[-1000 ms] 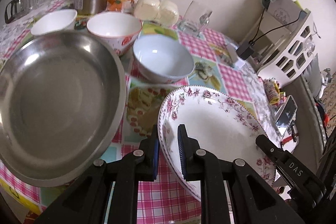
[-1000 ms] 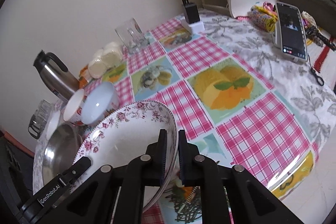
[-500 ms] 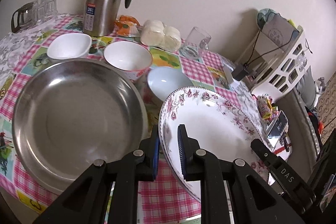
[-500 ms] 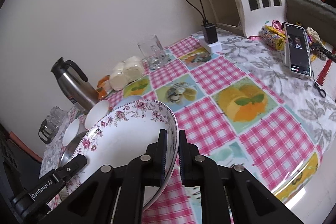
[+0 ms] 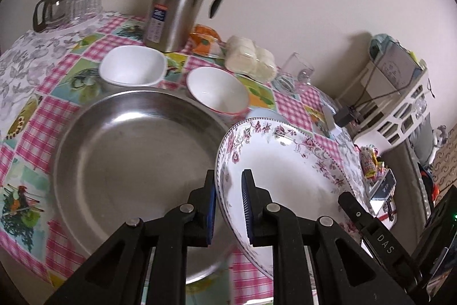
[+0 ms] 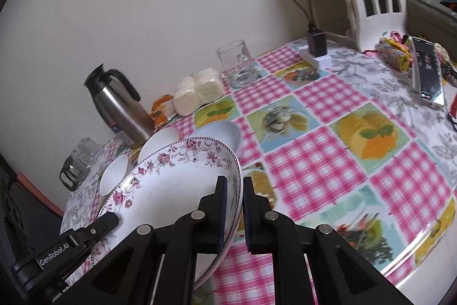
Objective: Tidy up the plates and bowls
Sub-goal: 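Lift the floral plate with both tools and tilt it up, then carry the floral plate over the steel basin and lower it inside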
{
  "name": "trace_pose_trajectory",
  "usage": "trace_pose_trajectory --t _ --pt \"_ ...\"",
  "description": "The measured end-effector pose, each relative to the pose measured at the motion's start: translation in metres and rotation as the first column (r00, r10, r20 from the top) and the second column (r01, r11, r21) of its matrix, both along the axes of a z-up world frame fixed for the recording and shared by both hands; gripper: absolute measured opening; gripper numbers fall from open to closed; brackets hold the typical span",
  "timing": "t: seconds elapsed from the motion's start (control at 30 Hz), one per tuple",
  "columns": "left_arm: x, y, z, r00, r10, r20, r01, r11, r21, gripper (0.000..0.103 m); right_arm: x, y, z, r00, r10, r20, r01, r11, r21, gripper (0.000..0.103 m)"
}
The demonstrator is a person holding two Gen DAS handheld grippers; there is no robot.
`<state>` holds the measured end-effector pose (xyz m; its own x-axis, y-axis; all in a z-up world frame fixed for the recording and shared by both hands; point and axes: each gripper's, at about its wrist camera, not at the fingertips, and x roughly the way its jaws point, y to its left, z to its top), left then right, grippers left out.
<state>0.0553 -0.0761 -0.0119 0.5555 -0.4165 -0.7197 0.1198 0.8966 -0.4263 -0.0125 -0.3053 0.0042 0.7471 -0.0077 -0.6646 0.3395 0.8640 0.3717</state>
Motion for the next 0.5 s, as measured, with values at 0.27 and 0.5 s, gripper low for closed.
trace_pose_trajectory --t 0.27,0.5 --pt "0.012 0.038 -0.006 0.998 0.048 -0.035 -0.048 0.999 -0.013 0.017 0.020 0.036 -0.007 0.999 0.045 -0.017 -0.045 0.999 0.005 0.011" --pt "0.023 0.066 -0.015 0.995 0.078 -0.070 -0.079 0.997 -0.011 0.017 0.036 0.064 -0.016 0.996 0.079 -0.040 -0.079 0.997 0.006 0.011"
